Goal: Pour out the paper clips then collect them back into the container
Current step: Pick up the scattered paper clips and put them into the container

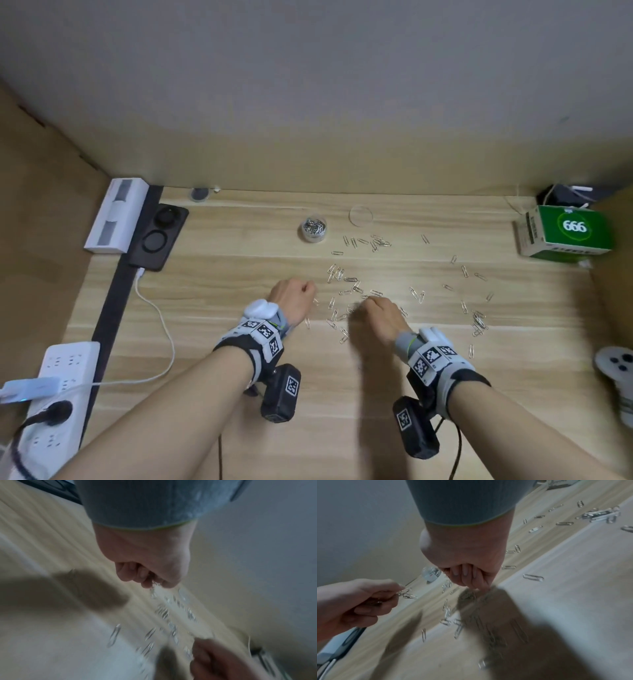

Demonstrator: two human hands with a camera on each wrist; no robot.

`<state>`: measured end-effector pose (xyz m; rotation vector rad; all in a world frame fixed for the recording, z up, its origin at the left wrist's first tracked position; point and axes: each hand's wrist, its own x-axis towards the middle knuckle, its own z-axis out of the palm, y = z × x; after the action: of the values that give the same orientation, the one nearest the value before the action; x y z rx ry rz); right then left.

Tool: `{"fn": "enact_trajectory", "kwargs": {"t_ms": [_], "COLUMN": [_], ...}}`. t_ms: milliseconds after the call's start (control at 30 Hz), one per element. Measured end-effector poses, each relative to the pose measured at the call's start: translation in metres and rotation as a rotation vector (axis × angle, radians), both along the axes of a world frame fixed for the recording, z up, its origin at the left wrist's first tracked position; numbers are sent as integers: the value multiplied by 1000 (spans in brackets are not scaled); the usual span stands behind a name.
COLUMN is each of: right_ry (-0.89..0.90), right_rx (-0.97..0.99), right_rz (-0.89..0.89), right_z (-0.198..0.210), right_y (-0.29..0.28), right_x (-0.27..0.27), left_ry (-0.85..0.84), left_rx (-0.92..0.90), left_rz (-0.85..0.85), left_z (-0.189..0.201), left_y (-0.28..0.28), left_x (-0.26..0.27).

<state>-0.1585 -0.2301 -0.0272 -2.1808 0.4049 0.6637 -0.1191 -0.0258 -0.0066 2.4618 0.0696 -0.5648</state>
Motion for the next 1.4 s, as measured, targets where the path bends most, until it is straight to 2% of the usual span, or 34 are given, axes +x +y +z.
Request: {"fn": "enact_trajectory", "kwargs": {"t_ms": [233, 533, 767, 1067, 1233, 1400], "right_ry": [-62, 41, -6, 59, 54, 70], "right_rx": [201, 428, 294, 276, 251, 236], "right_rz": [-47, -181, -81, -30, 7, 18], "right_z": [16, 31, 15, 4, -4, -8], "right_y": [2, 12, 21, 22, 22, 24], "right_x": [38, 95, 149, 181, 183, 180], "left_ry": [32, 70, 84, 143, 147, 190], "left_rx": [-177, -287, -359, -270, -402, -536], "left_rz": [227, 249, 270, 245, 278, 393], "left_z": [24, 26, 18, -15, -12, -2], "left_y": [7, 9, 4, -1, 1, 0], "left_x": [42, 84, 138, 161, 163, 162]}}
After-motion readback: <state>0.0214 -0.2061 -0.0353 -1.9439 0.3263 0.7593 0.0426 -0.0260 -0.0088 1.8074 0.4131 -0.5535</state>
